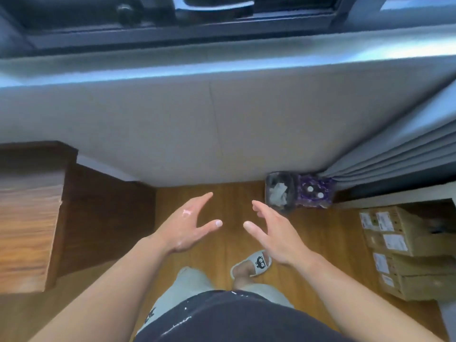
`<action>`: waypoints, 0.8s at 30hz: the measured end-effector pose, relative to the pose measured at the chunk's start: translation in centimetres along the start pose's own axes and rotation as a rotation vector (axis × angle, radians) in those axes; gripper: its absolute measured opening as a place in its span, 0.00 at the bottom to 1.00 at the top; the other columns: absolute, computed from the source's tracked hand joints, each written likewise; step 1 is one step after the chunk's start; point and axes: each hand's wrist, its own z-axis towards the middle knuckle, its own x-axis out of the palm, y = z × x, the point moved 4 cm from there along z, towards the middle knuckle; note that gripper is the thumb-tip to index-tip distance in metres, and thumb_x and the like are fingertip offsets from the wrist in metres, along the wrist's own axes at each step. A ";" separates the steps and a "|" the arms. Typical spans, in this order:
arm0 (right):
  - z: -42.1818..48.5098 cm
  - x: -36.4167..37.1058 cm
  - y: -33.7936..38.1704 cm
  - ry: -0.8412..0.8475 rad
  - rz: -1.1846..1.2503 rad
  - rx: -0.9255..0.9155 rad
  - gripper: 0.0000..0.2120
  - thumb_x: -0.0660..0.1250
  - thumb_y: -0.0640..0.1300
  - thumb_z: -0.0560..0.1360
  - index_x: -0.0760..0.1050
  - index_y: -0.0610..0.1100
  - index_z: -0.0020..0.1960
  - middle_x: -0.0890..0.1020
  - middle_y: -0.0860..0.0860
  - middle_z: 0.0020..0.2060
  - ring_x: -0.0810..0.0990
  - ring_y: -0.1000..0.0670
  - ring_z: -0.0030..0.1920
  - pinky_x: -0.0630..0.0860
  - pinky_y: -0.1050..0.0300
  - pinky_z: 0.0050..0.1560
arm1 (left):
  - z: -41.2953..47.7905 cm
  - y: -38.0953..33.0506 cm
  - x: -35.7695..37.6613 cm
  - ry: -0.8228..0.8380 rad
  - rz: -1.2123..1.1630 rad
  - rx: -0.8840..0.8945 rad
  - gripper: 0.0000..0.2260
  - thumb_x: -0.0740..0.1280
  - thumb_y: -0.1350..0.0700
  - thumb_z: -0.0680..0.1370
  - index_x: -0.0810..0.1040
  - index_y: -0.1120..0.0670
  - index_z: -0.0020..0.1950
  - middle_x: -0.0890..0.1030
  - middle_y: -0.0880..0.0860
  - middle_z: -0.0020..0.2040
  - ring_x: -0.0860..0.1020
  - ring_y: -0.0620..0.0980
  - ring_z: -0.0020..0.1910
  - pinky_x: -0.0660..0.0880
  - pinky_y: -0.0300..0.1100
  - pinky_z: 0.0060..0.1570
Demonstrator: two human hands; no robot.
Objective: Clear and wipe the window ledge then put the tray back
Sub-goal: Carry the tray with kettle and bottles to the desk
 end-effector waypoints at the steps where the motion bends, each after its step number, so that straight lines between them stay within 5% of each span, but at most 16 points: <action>1: -0.1 0.3 1.2 0.000 -0.006 -0.014 0.34 0.59 0.68 0.79 0.59 0.55 0.81 0.69 0.58 0.76 0.69 0.58 0.73 0.64 0.62 0.69 | -1.0 1.0 -0.4 -0.012 -0.016 -0.013 0.48 0.54 0.20 0.69 0.54 0.43 0.83 0.61 0.47 0.82 0.59 0.46 0.80 0.58 0.45 0.78; 11: 0.5 10.7 18.0 0.075 -0.198 -0.201 0.36 0.57 0.68 0.80 0.58 0.52 0.82 0.65 0.55 0.79 0.64 0.55 0.78 0.61 0.57 0.76 | -14.1 14.4 -6.9 -0.191 -0.153 -0.063 0.40 0.58 0.27 0.73 0.53 0.40 0.82 0.59 0.44 0.82 0.60 0.45 0.79 0.60 0.44 0.76; 16: 0.9 18.9 26.4 0.108 -0.209 -0.268 0.36 0.56 0.69 0.79 0.58 0.53 0.82 0.65 0.55 0.79 0.64 0.55 0.78 0.62 0.55 0.77 | -21.1 24.1 -9.9 -0.205 -0.184 -0.097 0.47 0.50 0.17 0.66 0.51 0.37 0.81 0.58 0.42 0.82 0.60 0.45 0.79 0.61 0.46 0.76; 19: 1.4 23.2 31.1 0.125 -0.226 -0.291 0.36 0.56 0.69 0.79 0.58 0.54 0.82 0.66 0.56 0.79 0.64 0.56 0.77 0.62 0.55 0.77 | -25.1 29.1 -11.9 -0.247 -0.195 -0.145 0.44 0.53 0.19 0.69 0.50 0.36 0.81 0.58 0.43 0.82 0.60 0.46 0.79 0.62 0.47 0.76; 21: 1.7 25.5 34.2 0.149 -0.229 -0.310 0.38 0.54 0.72 0.77 0.58 0.54 0.81 0.66 0.56 0.79 0.65 0.56 0.77 0.62 0.54 0.77 | -27.3 31.8 -13.3 -0.298 -0.214 -0.164 0.40 0.58 0.26 0.74 0.52 0.39 0.82 0.60 0.44 0.82 0.61 0.45 0.79 0.60 0.42 0.74; 24: 2.5 28.3 38.5 0.196 -0.234 -0.336 0.49 0.46 0.82 0.70 0.59 0.54 0.81 0.67 0.56 0.78 0.66 0.56 0.77 0.63 0.53 0.77 | -30.2 35.6 -15.0 -0.351 -0.254 -0.210 0.42 0.55 0.22 0.72 0.52 0.39 0.82 0.61 0.45 0.81 0.61 0.46 0.78 0.61 0.44 0.75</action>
